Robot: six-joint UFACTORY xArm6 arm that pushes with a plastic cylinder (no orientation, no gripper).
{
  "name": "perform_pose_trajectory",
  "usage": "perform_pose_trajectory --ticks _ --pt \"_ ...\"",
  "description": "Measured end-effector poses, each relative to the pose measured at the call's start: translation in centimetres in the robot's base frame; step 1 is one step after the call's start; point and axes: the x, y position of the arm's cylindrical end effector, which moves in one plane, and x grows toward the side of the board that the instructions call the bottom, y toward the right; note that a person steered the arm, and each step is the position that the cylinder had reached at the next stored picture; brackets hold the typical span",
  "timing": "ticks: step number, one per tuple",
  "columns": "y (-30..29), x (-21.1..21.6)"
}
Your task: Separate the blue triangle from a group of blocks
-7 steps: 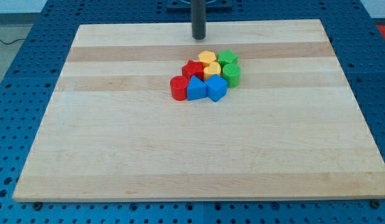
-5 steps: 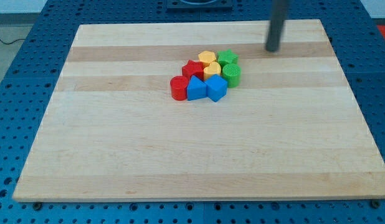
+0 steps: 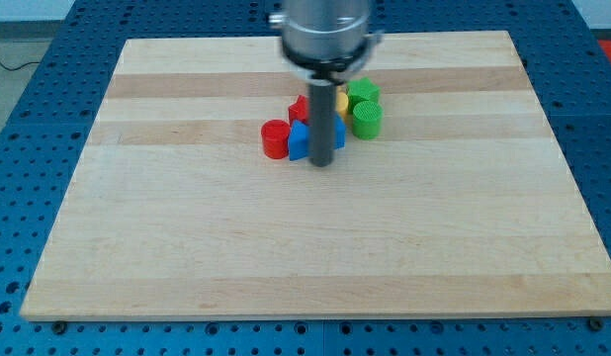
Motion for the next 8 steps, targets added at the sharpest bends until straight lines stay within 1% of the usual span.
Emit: perform_pose_trajectory --ticks 1,2,4,6,7,8 --pt "-2.9 0.0" --pt "-2.9 0.0" --pt "1.3 -0.3" --pt "3.7 -2.2" --pt "2.7 -4.5" --pt "-0.6 -6.1"
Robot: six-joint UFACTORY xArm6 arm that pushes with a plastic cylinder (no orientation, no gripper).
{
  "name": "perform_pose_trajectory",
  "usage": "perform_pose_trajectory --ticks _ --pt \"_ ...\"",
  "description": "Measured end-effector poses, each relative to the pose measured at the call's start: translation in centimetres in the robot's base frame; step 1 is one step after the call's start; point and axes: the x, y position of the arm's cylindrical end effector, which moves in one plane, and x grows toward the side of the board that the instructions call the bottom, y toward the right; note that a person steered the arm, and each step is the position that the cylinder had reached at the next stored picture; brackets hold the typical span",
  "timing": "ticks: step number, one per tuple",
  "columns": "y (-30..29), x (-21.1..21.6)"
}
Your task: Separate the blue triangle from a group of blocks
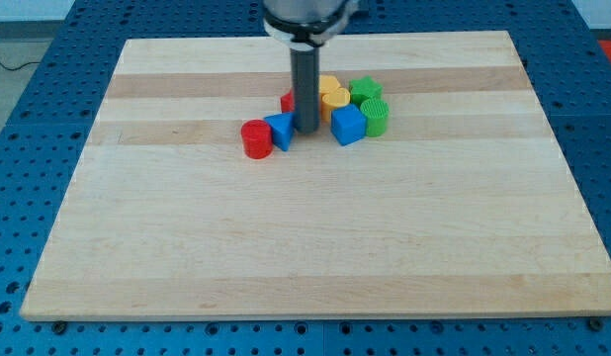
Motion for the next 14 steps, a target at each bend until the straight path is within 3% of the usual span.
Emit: perform_pose_trajectory --ticks 2,6,7,8,10,12,14 --pt "-7.7 2.0" --pt "-15.5 2.5" --pt "-16.7 -0.6" --pt "-16.6 -3.4" --pt "-15.3 -2.4" --pt "-17.5 -9.4" --pt "-14.6 -8.7"
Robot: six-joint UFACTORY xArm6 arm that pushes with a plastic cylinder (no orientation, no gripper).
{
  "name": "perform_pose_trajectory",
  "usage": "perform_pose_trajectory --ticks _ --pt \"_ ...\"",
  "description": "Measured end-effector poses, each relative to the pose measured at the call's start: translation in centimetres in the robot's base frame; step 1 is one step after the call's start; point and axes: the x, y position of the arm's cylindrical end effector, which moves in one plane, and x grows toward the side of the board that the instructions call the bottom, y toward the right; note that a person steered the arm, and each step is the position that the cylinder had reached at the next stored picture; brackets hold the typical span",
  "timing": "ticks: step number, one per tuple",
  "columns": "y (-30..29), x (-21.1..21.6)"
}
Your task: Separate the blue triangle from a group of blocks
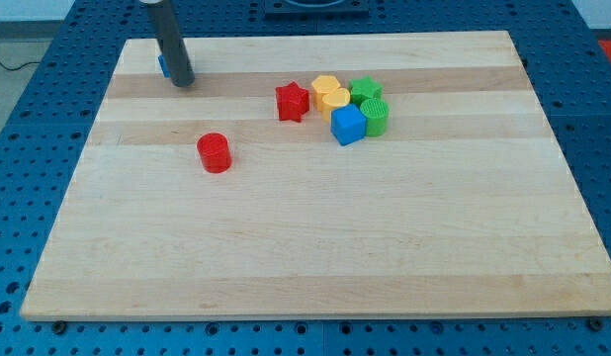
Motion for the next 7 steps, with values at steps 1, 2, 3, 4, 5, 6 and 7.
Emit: perform_pose_trajectory --ticks 1,2,3,4,5,6,7 --pt "4.1 -0.2" --pt "3.3 -2.7" --pt "-0.5 -3.3" --pt "-0.7 -2.2" --pt "-0.7 0.0" --pt "-2.5 -1.4" --pt "-4.3 -4.1"
